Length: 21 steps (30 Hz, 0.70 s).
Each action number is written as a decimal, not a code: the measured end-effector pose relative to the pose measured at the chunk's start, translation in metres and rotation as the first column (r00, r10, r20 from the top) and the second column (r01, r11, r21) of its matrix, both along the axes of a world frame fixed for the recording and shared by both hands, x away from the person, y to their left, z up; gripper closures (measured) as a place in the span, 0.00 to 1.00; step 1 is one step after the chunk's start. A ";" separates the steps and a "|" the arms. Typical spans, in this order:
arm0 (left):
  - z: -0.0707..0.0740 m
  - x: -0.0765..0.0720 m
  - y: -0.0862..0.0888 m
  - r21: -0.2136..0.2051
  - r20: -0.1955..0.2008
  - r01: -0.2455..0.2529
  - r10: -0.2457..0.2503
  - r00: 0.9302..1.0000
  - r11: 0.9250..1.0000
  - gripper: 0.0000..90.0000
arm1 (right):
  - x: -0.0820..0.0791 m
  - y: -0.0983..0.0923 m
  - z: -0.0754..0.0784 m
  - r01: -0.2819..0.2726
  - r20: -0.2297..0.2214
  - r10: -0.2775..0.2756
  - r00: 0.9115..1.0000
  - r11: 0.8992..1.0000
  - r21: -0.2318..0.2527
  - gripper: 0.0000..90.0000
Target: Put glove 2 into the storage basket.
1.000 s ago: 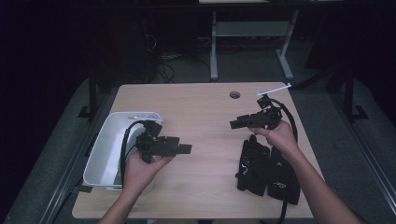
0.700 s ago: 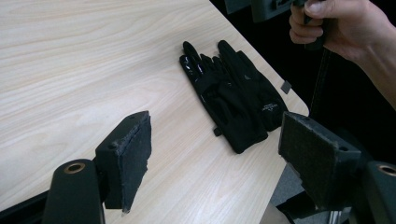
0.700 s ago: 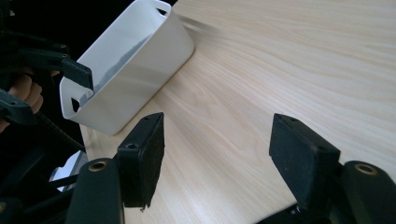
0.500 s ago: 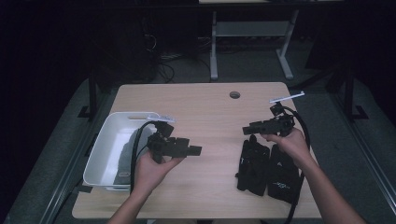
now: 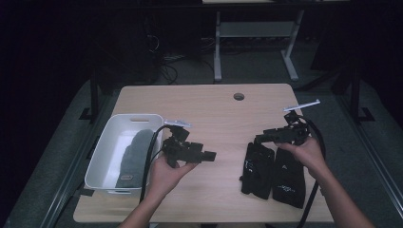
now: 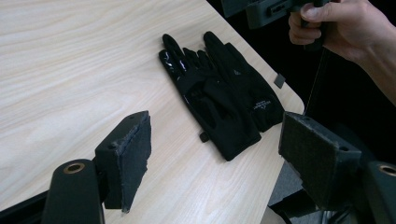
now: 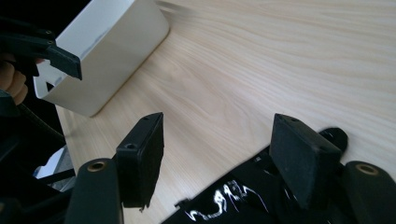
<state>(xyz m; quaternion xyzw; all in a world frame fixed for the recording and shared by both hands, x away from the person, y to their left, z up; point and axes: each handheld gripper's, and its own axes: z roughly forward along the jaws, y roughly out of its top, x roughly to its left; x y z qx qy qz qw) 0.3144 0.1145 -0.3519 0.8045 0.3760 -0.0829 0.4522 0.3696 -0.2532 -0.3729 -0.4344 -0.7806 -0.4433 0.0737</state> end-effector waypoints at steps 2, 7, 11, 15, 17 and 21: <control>-0.001 0.000 -0.004 -0.001 0.002 0.004 -0.004 1.000 1.000 0.28 | -0.003 -0.006 -0.003 0.008 0.002 -0.008 1.000 1.000 -0.002 0.39; -0.006 0.001 -0.014 -0.002 0.002 0.014 -0.014 1.000 1.000 0.28 | -0.009 -0.020 -0.014 0.030 0.000 -0.030 1.000 1.000 -0.006 0.39; -0.010 0.002 -0.021 0.002 0.001 0.032 -0.032 0.999 0.999 0.28 | -0.015 -0.030 -0.023 0.045 -0.007 -0.045 0.999 0.999 -0.026 0.39; -0.014 0.002 -0.028 0.002 -0.004 0.037 -0.037 0.999 0.999 0.28 | -0.021 -0.040 -0.030 0.053 -0.008 -0.054 0.999 0.998 -0.043 0.39; -0.016 0.002 -0.031 0.004 -0.005 0.040 -0.040 0.999 0.999 0.28 | -0.024 -0.044 -0.033 0.053 -0.004 -0.053 0.999 0.997 -0.060 0.40; -0.019 0.002 -0.036 -0.002 -0.009 0.045 -0.045 0.999 0.999 0.27 | -0.031 -0.054 -0.040 0.071 -0.007 -0.072 0.997 0.994 -0.080 0.40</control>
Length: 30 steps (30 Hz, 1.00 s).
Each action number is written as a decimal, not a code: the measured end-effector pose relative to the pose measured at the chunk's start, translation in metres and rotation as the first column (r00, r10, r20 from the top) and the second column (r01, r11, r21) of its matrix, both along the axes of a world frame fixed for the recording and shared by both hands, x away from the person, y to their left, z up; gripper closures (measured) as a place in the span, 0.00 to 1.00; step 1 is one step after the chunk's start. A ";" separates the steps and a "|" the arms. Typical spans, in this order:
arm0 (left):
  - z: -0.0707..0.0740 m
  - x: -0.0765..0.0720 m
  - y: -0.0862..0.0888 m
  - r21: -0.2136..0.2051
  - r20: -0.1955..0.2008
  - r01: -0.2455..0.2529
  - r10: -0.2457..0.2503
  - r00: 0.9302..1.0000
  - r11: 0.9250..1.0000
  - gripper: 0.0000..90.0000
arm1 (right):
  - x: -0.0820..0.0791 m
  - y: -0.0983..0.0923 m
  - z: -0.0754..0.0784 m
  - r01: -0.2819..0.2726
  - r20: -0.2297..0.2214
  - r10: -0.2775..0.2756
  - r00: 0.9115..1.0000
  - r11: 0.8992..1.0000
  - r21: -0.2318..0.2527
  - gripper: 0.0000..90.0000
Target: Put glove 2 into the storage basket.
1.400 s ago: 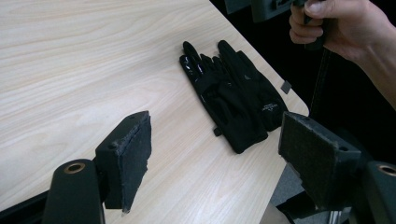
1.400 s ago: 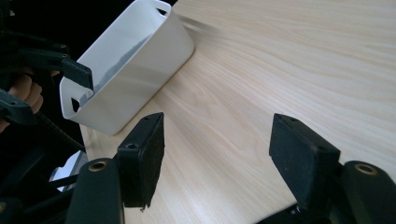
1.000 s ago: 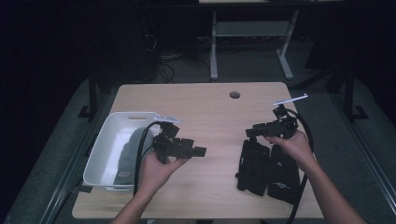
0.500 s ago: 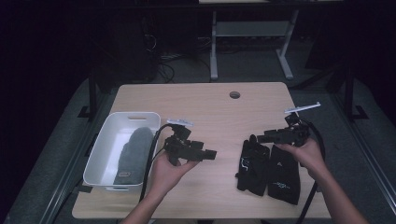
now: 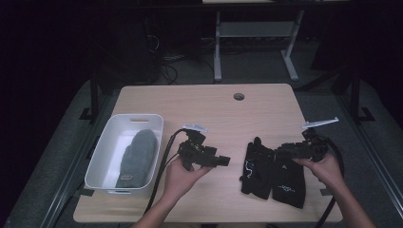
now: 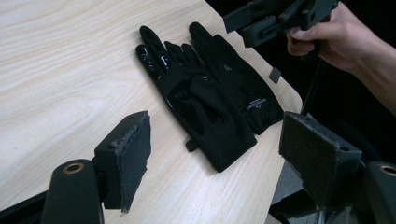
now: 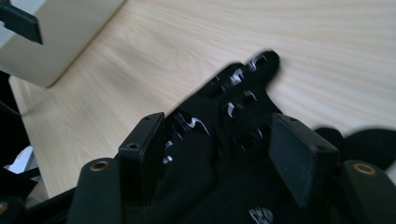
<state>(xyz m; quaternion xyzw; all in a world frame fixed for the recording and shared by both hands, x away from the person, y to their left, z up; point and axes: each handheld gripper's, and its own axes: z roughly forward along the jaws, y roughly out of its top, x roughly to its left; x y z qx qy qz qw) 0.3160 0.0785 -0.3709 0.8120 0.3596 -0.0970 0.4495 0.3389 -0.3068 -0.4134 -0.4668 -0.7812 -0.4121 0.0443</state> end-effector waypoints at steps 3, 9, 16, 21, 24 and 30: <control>-0.002 -0.001 -0.004 -0.008 0.002 0.003 -0.003 1.000 1.000 0.27 | -0.005 -0.006 -0.005 0.009 0.002 -0.009 1.000 1.000 -0.015 0.41; -0.007 -0.003 -0.012 -0.001 0.000 0.014 -0.014 1.000 1.000 0.27 | -0.016 -0.015 -0.013 0.017 0.012 -0.016 1.000 0.998 -0.064 0.42; -0.014 -0.004 -0.020 0.007 -0.006 0.029 -0.029 1.000 1.000 0.27 | -0.027 -0.019 -0.025 0.007 0.022 -0.005 1.000 0.993 -0.120 0.42; -0.018 -0.006 -0.025 0.007 -0.011 0.038 -0.038 0.999 0.999 0.27 | -0.036 -0.018 -0.034 -0.006 0.031 0.012 0.999 0.983 -0.186 0.43; -0.021 -0.006 -0.027 0.009 -0.018 0.043 -0.043 0.999 0.999 0.26 | -0.041 -0.017 -0.039 -0.012 0.060 0.027 0.998 0.970 -0.244 0.45; -0.023 -0.006 -0.029 0.006 -0.026 0.041 -0.041 0.999 0.999 0.26 | -0.051 -0.009 -0.045 -0.030 0.135 0.082 0.987 0.937 -0.348 0.48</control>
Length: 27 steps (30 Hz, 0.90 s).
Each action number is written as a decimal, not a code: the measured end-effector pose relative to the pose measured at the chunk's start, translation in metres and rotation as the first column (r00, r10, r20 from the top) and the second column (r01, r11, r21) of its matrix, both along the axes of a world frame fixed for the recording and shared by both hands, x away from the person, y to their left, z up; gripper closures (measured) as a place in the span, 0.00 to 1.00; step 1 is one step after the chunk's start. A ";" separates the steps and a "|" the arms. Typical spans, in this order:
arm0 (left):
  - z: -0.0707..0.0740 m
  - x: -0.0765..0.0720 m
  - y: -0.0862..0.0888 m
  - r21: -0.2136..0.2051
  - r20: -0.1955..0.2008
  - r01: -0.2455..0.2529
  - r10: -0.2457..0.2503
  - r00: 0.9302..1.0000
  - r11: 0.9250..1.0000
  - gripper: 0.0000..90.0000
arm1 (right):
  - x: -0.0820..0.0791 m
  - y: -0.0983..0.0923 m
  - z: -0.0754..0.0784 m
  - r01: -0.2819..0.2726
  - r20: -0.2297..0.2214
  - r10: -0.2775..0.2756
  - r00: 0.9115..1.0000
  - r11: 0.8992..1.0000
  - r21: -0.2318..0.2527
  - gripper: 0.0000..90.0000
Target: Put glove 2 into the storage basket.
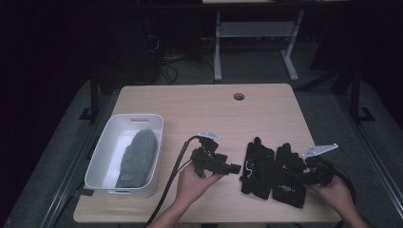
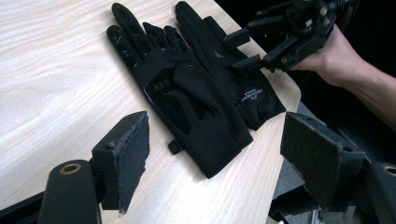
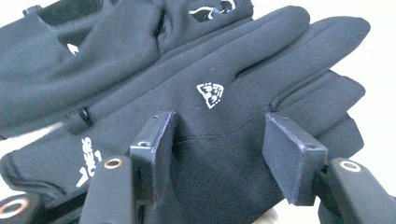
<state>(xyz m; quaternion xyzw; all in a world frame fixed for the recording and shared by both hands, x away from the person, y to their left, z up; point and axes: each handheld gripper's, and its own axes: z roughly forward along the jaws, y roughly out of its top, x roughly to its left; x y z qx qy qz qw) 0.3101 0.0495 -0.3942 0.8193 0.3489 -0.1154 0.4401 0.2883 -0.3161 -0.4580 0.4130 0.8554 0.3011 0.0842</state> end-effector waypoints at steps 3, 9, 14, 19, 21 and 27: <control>-0.001 -0.001 0.000 -0.001 -0.003 0.001 -0.001 1.000 1.000 0.26 | -0.003 0.002 0.000 -0.013 0.014 0.013 1.000 1.000 -0.011 0.54; 0.000 -0.003 0.000 -0.003 0.003 0.004 -0.004 1.000 1.000 0.26 | -0.004 0.001 0.001 -0.002 -0.006 0.002 1.000 1.000 0.016 0.77; 0.001 -0.003 0.002 -0.003 0.006 0.002 -0.002 1.000 1.000 0.26 | -0.001 0.002 0.004 -0.002 -0.036 0.003 0.999 1.000 0.026 0.84; 0.002 -0.003 0.006 -0.011 0.011 -0.004 0.005 1.000 1.000 0.26 | -0.005 -0.004 0.015 0.031 -0.013 -0.030 0.999 0.997 0.068 0.84; 0.002 -0.003 0.006 -0.010 0.014 -0.005 0.005 1.000 1.000 0.26 | -0.007 -0.008 0.022 0.040 -0.006 -0.040 0.999 0.995 0.088 0.85; 0.002 -0.004 0.005 -0.014 0.014 -0.005 0.005 1.000 1.000 0.26 | -0.008 -0.004 0.042 0.044 0.004 -0.045 0.999 0.989 0.144 0.84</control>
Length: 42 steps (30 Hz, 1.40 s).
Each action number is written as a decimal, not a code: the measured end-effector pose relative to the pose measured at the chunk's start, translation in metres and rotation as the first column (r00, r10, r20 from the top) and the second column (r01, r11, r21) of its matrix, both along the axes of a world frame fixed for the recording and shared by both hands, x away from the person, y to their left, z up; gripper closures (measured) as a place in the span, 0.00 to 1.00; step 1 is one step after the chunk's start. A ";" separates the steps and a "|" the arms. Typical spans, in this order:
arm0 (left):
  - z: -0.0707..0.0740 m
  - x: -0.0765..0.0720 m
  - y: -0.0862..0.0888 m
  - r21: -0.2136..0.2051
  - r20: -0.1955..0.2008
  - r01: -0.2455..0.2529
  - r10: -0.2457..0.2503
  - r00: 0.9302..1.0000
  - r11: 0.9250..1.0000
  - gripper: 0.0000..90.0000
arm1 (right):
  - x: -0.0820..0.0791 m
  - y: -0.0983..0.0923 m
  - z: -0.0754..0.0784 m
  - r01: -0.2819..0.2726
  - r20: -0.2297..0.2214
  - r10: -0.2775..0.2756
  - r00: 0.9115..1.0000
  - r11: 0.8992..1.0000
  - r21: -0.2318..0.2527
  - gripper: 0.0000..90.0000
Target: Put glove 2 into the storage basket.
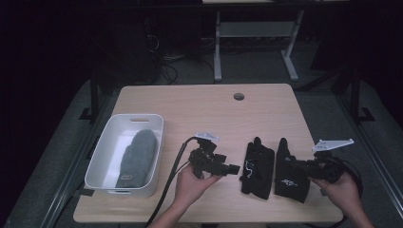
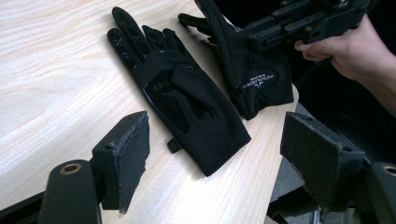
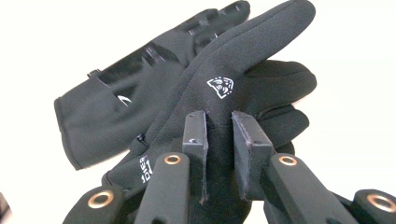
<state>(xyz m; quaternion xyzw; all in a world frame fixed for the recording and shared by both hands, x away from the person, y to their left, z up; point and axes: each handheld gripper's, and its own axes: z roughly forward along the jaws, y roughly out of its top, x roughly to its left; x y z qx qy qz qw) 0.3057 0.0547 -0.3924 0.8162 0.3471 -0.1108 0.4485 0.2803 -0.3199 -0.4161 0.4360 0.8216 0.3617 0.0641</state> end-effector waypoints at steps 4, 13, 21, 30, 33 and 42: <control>0.001 0.000 0.001 -0.002 0.003 -0.001 0.001 1.000 1.000 0.26 | 0.005 0.014 0.010 -0.018 0.017 0.018 1.000 1.000 0.014 0.84; 0.001 0.000 0.007 -0.003 0.003 -0.009 0.009 1.000 1.000 0.26 | 0.023 0.044 0.024 -0.040 0.024 0.038 0.999 0.996 0.085 0.84; 0.000 -0.001 0.013 -0.006 0.000 -0.016 0.016 1.000 1.000 0.26 | 0.039 0.075 0.014 -0.045 -0.006 0.045 0.999 0.998 0.054 0.83; -0.004 -0.002 0.016 -0.007 -0.005 -0.018 0.018 1.000 1.000 0.26 | 0.036 0.088 -0.012 -0.056 -0.063 0.055 0.996 0.998 -0.014 0.63; -0.006 -0.003 0.013 0.002 -0.012 -0.009 0.009 1.000 1.000 0.26 | 0.033 0.083 -0.012 -0.042 -0.056 0.041 0.998 0.999 -0.017 0.59; -0.019 -0.007 -0.001 0.020 -0.034 0.019 -0.019 0.999 1.000 0.26 | 0.020 0.071 -0.020 -0.060 -0.065 0.059 0.996 0.998 -0.008 0.81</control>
